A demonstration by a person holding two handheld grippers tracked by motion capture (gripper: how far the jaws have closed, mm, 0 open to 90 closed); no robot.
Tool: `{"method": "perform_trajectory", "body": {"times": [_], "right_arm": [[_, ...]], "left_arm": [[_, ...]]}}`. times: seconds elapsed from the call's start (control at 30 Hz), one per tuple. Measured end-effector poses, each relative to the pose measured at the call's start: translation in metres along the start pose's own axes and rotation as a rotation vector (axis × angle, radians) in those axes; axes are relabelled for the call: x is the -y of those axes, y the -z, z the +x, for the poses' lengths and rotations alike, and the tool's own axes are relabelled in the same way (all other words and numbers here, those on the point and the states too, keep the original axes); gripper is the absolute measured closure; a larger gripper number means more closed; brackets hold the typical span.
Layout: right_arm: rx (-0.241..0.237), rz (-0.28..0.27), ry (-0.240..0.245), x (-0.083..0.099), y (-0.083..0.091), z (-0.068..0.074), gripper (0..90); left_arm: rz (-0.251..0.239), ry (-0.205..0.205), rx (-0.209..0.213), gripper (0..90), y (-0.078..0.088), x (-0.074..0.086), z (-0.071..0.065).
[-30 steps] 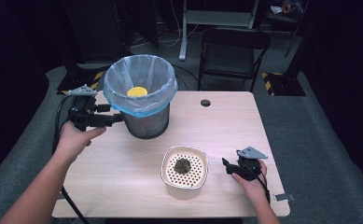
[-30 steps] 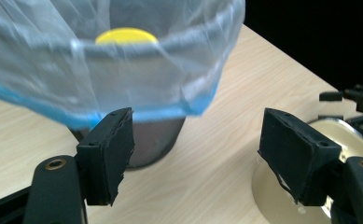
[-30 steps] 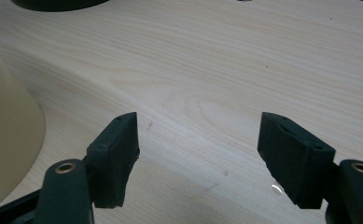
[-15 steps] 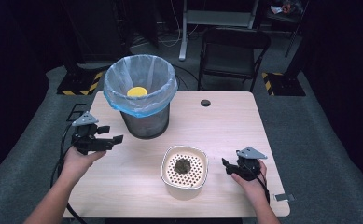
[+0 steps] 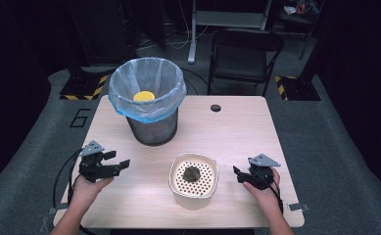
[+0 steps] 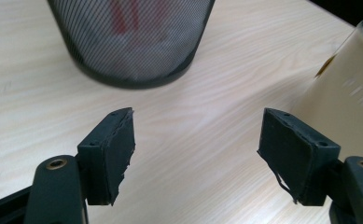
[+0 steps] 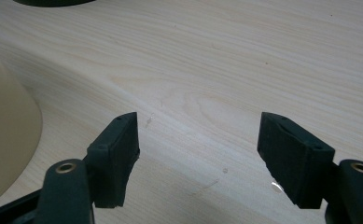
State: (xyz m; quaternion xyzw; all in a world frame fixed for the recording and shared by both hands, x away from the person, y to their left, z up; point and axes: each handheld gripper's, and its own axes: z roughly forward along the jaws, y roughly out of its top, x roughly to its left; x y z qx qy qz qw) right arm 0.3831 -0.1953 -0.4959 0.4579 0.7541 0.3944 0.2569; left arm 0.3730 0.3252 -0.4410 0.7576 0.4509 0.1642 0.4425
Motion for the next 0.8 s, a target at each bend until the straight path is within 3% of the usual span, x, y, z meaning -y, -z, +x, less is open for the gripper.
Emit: {"method": "perform_trajectory", "body": {"times": [0.27,0.57,0.7,0.8], "right_arm": [[-0.004,0.002,0.008,0.000,-0.001,0.000,28.9],[-0.003,0.004,0.012,0.001,-0.001,-0.001,28.9],[0.004,0.010,0.013,0.002,-0.002,-0.003,28.9],[0.013,0.014,0.000,0.003,-0.002,-0.007,28.9]], "left_arm": [[0.005,0.042,-0.025,25.7,-0.008,0.029,0.011],[0.068,0.077,-0.070,24.6,-0.019,0.052,0.028],[0.051,0.128,-0.100,24.0,-0.023,0.060,0.036],[0.058,0.134,-0.125,21.8,-0.023,0.063,0.041]]}}
